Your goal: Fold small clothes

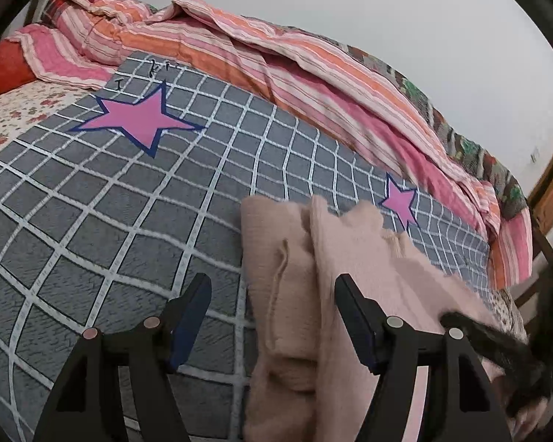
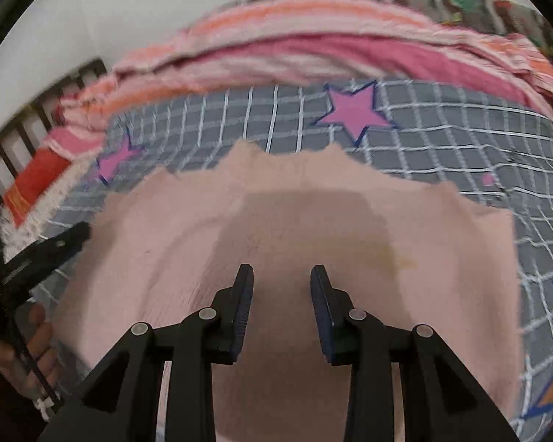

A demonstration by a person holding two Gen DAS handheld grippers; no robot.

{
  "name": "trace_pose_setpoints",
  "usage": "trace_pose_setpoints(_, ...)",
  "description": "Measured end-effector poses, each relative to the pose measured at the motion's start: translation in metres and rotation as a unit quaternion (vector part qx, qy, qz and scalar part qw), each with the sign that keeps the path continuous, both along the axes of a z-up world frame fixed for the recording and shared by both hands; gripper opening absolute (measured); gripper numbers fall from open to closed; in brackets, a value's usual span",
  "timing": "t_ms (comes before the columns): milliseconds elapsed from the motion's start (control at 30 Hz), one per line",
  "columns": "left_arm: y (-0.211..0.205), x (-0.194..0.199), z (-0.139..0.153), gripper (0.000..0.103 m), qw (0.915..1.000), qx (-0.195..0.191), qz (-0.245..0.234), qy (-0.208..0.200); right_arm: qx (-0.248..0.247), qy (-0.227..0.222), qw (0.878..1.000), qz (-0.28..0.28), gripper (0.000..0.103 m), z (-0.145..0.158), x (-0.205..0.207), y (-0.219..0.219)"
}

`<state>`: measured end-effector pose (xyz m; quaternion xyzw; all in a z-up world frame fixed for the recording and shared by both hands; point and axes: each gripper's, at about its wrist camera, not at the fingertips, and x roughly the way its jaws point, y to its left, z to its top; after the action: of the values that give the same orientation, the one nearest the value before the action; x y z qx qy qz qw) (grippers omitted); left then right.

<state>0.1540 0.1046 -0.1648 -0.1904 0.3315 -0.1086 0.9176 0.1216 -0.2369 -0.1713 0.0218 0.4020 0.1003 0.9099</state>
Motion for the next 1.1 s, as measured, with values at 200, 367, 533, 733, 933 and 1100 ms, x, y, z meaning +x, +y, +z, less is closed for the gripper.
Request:
trace_pose_setpoints(200, 0.011, 0.001, -0.002, 0.068, 0.9994, -0.03, -0.009, 0.012, -0.018, 0.032, 0.999, -0.026, 0.033, -0.011, 0.044, 0.014)
trace_pose_setpoints(367, 0.018, 0.0, -0.005, 0.068, 0.9983, -0.053, -0.01, 0.02, -0.016, 0.077, 0.996, -0.048, 0.033, -0.017, 0.08, 0.017)
trace_pose_setpoints(533, 0.016, -0.008, -0.005, 0.068, 0.9993, -0.03, -0.017, 0.011, -0.024, 0.062, 0.996, -0.066, 0.033, -0.023, 0.091, 0.021)
trace_pose_setpoints(733, 0.017, -0.008, -0.004, 0.069, 0.9982, -0.043, -0.039, 0.014, -0.037, 0.049, 0.996, -0.063, 0.033, -0.024, 0.09, 0.024)
trace_pose_setpoints(933, 0.018, -0.01, -0.002, 0.069, 0.9956, -0.075, -0.055, 0.012, -0.04, 0.05, 0.996, -0.06, 0.033, -0.018, 0.08, 0.024)
trace_pose_setpoints(1100, 0.013, -0.012, -0.001, 0.069, 0.9966, -0.053, -0.063, 0.006, -0.044, 0.032, 0.997, -0.049, 0.033, -0.004, 0.052, 0.032)
